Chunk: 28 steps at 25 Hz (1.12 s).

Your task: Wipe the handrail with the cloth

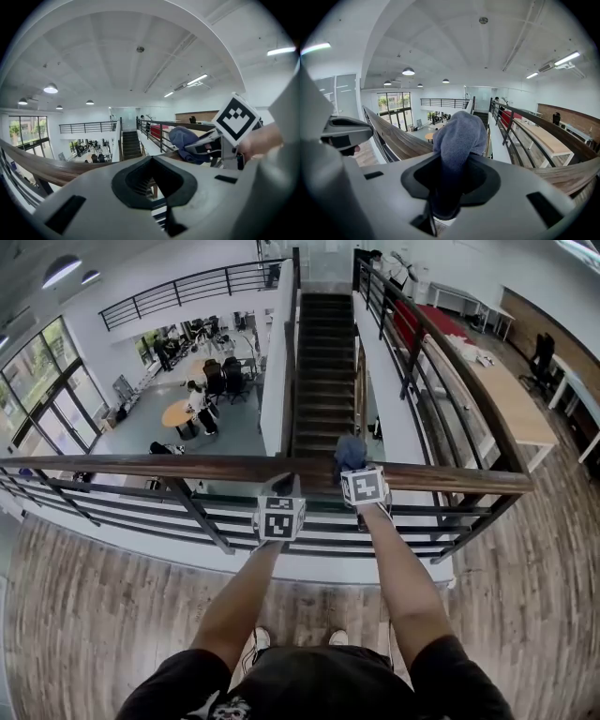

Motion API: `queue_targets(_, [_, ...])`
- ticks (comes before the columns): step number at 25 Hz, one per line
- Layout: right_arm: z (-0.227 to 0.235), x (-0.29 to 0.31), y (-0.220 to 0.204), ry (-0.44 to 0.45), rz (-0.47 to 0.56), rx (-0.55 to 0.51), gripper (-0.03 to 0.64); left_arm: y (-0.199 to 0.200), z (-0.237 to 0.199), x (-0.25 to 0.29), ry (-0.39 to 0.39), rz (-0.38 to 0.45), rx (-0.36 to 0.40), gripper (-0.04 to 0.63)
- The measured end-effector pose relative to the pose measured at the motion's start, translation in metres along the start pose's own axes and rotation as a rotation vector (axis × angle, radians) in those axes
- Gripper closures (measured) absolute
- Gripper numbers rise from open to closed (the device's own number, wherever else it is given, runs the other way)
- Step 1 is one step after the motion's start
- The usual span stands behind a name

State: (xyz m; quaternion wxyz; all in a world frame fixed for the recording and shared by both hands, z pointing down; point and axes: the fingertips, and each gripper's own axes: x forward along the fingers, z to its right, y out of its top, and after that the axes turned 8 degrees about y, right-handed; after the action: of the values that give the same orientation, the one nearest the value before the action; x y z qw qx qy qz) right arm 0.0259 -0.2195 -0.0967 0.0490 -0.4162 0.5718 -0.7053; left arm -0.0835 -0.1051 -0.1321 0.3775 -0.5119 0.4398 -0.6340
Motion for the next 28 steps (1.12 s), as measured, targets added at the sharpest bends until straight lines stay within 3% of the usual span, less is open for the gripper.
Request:
queue_targets(13, [0.128, -0.067, -0.043, -0.069, 0.008, -0.004, 0.514, 0.034, 0.156, 0.034, -0.118, 0.015, -0.019, 0.593])
queue_targets(24, [0.256, -0.126, -0.076, -0.219, -0.001, 0.082, 0.514, 0.070, 0.284, 0.063, -0.283, 0.023, 0.010, 0.594])
queue_targets(28, [0.318, -0.153, -0.099, -0.286, 0.030, 0.197, 0.514, 0.077, 0.332, 0.075, -0.346, 0.035, 0.020, 0.594])
